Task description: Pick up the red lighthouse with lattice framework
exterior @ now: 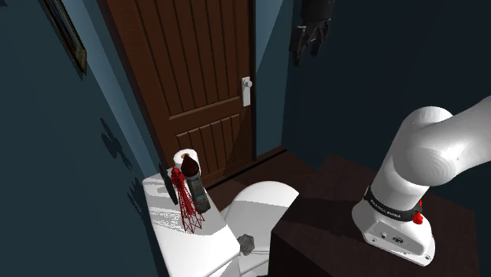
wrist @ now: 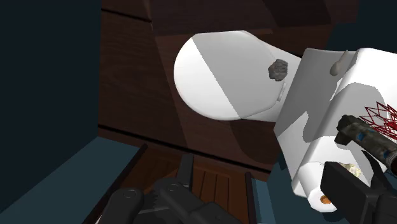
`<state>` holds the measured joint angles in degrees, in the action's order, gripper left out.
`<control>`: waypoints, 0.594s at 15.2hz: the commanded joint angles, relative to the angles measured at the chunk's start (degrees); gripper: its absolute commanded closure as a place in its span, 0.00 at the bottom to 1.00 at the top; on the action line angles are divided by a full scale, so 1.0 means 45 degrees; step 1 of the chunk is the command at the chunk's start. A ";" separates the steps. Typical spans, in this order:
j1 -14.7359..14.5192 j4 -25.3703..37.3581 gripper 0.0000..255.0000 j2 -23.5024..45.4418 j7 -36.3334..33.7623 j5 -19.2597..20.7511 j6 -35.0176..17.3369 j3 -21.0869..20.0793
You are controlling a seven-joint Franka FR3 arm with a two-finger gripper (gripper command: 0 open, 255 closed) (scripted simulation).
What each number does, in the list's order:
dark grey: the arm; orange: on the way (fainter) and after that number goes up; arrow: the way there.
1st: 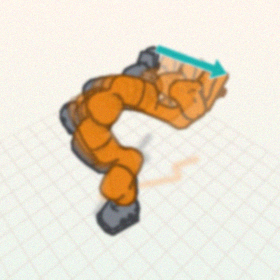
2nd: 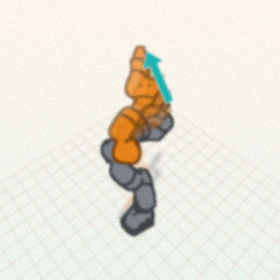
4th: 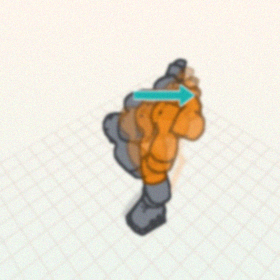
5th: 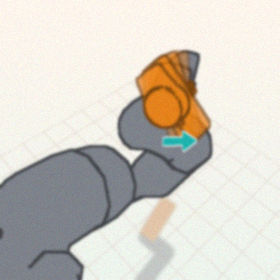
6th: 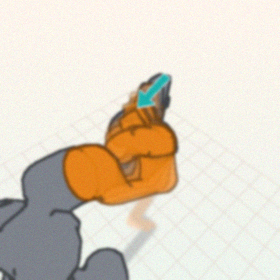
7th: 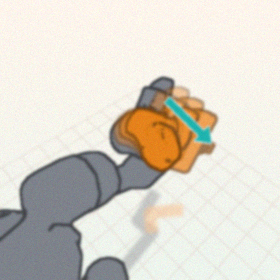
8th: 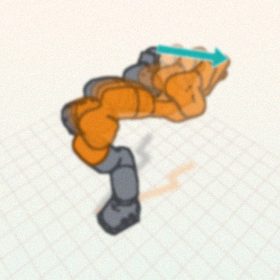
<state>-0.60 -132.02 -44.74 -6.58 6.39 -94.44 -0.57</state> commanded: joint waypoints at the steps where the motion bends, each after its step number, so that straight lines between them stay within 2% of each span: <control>1: 0.0000 0.0000 0.00 0.0000 0.0000 0.0000 0.0000 0.0000; 9: -0.0693 -0.1120 0.00 0.1167 -0.1688 -0.1158 -0.2564 -0.1333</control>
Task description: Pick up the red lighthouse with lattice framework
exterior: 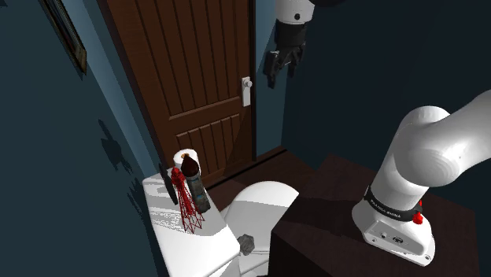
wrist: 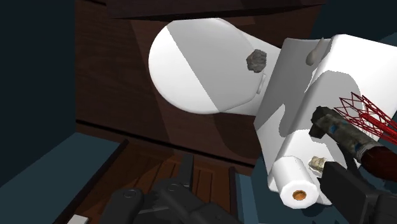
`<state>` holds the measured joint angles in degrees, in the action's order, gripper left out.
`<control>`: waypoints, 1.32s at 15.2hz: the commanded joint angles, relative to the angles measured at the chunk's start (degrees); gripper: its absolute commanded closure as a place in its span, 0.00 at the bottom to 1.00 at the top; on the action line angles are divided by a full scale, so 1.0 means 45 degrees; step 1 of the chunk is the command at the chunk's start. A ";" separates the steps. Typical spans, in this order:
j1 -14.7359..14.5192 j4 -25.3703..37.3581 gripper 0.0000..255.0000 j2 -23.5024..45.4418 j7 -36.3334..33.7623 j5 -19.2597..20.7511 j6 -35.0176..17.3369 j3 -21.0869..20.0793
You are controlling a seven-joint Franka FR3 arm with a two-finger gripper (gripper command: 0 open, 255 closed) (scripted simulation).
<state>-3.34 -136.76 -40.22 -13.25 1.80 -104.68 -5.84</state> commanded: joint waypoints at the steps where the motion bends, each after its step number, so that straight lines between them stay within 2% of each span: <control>1: -0.0165 -0.0138 0.00 0.0377 -0.0408 -0.0264 -0.0622 -0.0335; 12: -0.0810 0.0117 0.00 0.3618 -0.2666 -0.1029 -0.4235 -0.2353; 16: -0.0896 0.0690 0.00 0.5122 -0.3602 -0.0858 -0.5407 -0.3112; 20: -0.0938 0.1513 0.00 0.6762 -0.4691 -0.0308 -0.6420 -0.3841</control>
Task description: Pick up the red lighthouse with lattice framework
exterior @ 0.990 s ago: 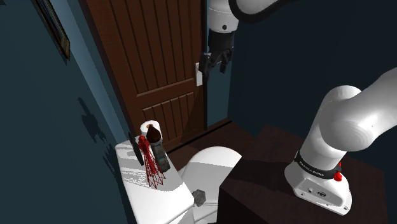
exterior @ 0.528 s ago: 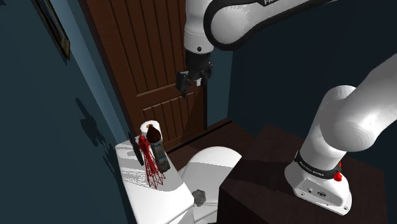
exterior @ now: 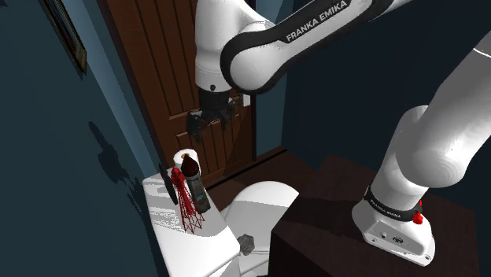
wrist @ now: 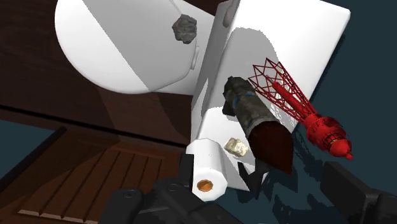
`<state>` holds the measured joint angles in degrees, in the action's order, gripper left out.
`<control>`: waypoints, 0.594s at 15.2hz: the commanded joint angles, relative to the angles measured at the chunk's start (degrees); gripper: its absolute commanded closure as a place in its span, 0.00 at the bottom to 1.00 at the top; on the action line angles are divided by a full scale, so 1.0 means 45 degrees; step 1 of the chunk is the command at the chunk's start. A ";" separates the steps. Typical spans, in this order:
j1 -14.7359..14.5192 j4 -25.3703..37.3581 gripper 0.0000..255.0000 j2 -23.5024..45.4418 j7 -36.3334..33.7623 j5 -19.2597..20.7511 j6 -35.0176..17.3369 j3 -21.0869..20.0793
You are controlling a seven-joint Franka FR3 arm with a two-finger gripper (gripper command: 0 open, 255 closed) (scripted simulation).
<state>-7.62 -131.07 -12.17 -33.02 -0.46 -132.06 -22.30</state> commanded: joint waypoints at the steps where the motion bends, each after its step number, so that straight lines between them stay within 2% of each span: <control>1: -0.0002 0.0494 0.00 0.0959 -0.0601 0.0401 -0.0555 -0.0351; 5: -0.0180 0.1637 0.00 0.2750 -0.1921 0.1488 -0.1282 -0.0873; 9: -0.0644 0.3050 0.00 0.4612 -0.3293 0.2830 -0.1721 -0.1077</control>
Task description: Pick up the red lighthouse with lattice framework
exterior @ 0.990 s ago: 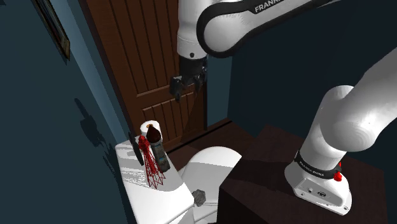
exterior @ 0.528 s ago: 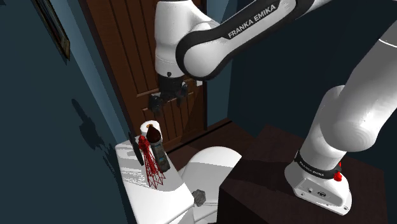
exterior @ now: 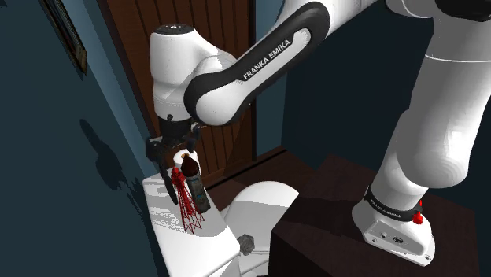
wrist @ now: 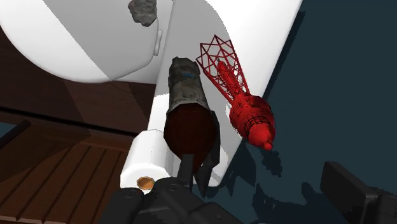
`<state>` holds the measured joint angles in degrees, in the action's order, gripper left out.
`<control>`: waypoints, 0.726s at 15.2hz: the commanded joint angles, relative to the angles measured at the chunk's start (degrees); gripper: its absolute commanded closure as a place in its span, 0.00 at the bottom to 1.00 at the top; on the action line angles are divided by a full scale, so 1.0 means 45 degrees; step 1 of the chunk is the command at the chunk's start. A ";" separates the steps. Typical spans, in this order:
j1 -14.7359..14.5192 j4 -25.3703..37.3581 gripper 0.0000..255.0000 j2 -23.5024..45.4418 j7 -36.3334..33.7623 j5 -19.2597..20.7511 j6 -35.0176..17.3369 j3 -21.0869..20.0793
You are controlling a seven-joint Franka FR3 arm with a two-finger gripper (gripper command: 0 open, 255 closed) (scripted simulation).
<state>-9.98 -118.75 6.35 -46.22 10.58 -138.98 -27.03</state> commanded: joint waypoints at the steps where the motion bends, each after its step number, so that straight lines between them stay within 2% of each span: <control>1: -0.0180 0.0404 0.00 0.0605 -0.0433 0.0449 -0.0201 -0.0004; 8: -0.0356 -0.0065 0.00 0.1347 -0.1030 0.1219 -0.1291 0.0234; 10: -0.0359 -0.0066 0.00 0.1346 -0.1028 0.1218 -0.1292 0.0237; 11: -0.0359 -0.0055 1.00 0.1347 -0.1027 0.1215 -0.1282 0.0236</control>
<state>-11.56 -119.00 12.25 -50.75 15.91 -144.61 -26.02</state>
